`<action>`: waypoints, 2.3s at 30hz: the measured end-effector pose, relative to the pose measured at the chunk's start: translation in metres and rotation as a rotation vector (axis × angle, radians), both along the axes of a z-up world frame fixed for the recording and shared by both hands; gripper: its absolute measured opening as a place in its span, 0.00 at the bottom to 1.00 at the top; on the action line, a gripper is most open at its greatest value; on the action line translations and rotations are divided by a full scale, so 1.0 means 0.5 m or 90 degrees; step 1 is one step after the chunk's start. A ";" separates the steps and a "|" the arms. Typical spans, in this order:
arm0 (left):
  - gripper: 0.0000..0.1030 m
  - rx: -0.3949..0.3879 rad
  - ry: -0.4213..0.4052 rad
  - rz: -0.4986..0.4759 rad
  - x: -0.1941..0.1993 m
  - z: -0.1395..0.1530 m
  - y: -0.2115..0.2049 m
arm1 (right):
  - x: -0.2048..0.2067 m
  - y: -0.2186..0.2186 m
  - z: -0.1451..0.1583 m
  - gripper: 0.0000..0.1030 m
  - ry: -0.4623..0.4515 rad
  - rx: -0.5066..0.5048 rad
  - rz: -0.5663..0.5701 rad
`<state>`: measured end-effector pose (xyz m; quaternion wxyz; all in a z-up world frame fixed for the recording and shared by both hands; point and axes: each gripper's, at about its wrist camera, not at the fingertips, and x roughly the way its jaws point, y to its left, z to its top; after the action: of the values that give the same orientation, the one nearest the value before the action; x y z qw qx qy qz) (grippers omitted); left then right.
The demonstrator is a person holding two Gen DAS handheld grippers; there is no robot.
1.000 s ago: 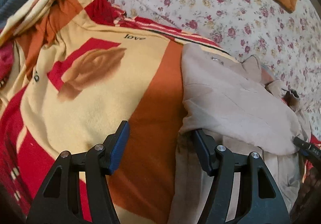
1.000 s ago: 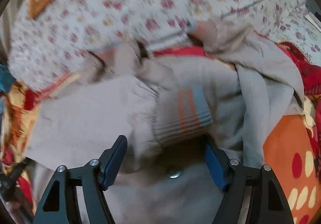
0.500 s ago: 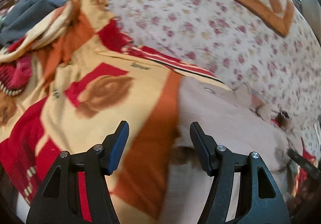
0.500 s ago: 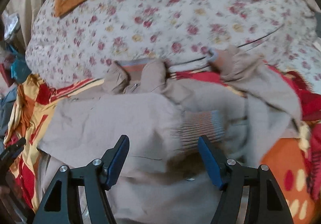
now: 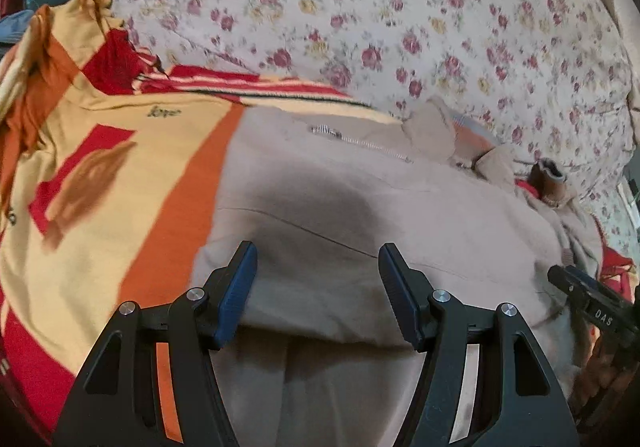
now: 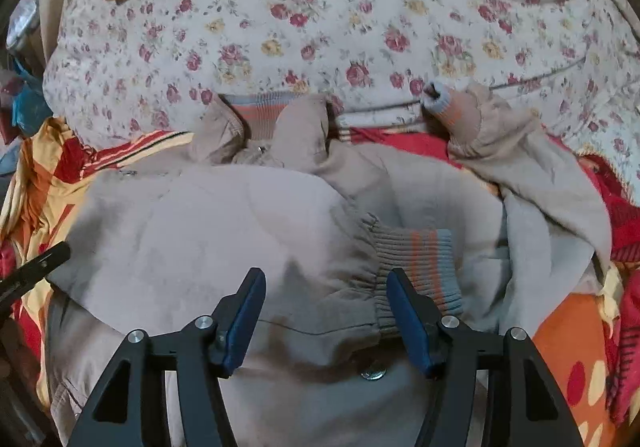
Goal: Fold large clothes
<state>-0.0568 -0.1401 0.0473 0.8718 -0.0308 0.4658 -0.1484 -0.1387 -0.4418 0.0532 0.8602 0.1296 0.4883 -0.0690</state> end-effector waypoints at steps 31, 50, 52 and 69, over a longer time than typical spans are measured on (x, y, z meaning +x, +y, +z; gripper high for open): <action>0.62 0.057 -0.015 -0.018 0.005 -0.042 -0.017 | 0.167 -0.241 0.000 0.76 -0.002 -0.078 -0.139; 0.66 0.062 -0.031 -0.022 0.003 -0.042 -0.020 | 0.100 -0.267 0.118 0.23 -0.116 0.057 -0.105; 0.66 0.056 -0.034 -0.018 0.000 -0.039 -0.017 | 0.067 -0.246 0.175 0.23 -0.148 0.071 -0.079; 0.66 -0.031 -0.061 0.029 -0.030 0.020 0.065 | -0.066 -0.007 0.406 0.23 -0.267 0.169 0.118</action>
<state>-0.0719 -0.1078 0.0571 0.8952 -0.0553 0.4193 -0.1409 -0.1716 -0.4455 0.2563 0.9209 0.2072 0.3138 0.1029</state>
